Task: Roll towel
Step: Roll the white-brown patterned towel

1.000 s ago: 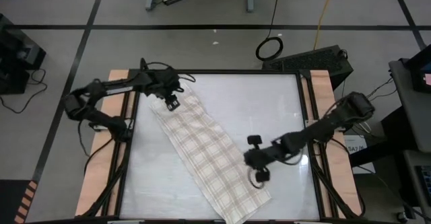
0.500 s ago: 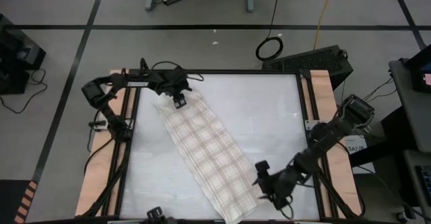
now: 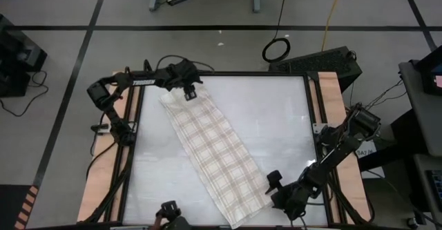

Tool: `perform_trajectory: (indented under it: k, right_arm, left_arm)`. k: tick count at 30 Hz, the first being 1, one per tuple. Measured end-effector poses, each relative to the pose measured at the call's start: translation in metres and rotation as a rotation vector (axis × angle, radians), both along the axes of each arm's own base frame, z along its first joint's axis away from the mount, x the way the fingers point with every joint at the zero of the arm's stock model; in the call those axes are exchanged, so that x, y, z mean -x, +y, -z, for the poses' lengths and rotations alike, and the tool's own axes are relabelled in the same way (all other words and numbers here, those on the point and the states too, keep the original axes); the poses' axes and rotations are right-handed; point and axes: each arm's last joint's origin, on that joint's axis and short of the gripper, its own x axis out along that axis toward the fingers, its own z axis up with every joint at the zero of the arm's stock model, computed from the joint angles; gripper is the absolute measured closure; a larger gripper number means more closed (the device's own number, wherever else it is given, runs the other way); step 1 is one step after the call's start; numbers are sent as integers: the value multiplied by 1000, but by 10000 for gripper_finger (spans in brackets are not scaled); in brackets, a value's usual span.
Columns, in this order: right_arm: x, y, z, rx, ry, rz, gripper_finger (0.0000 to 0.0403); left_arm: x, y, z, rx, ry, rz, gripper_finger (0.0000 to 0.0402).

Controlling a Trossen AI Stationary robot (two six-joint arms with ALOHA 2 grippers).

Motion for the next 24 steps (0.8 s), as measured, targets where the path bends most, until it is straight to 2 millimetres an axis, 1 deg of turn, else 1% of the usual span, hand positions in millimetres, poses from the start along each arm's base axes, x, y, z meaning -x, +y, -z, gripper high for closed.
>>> perform_trajectory:
  k: [3,5,7,9,11,13,15,18,20,22,24]
  right_arm:
    - [-3,-3,0,-12,10,23,155]
    - [-5,-4,0,-16,11,34,174]
    - [-6,-5,0,-16,7,42,199]
    - [-8,-6,0,-17,5,48,226]
    - [-8,-6,0,-13,-2,47,256]
    - [-8,-5,0,-14,-9,41,283]
    - [-9,-5,0,-23,-20,40,311]
    - [-10,-3,-2,-46,-36,28,354]
    - [-11,-2,-2,-67,-29,14,384]
    - [-11,0,-3,-90,-28,4,395]
    - [-14,-1,-5,-128,-35,31,392]
  left_arm:
    - [-6,6,-15,-19,-30,-31,210]
    - [-10,3,-25,37,-71,-60,210]
    - [-14,-9,-35,144,-117,-42,210]
    - [-21,-31,-40,250,-151,24,210]
    - [-27,-58,-42,335,-144,97,210]
    - [-35,-92,-44,368,-131,177,210]
    - [-42,-130,-46,386,-125,266,210]
    - [-52,-188,-44,404,-137,389,210]
    - [-56,-228,-44,407,-185,458,210]
    - [-59,-269,-45,397,-268,531,210]
    - [-56,-309,-42,357,-330,584,210]
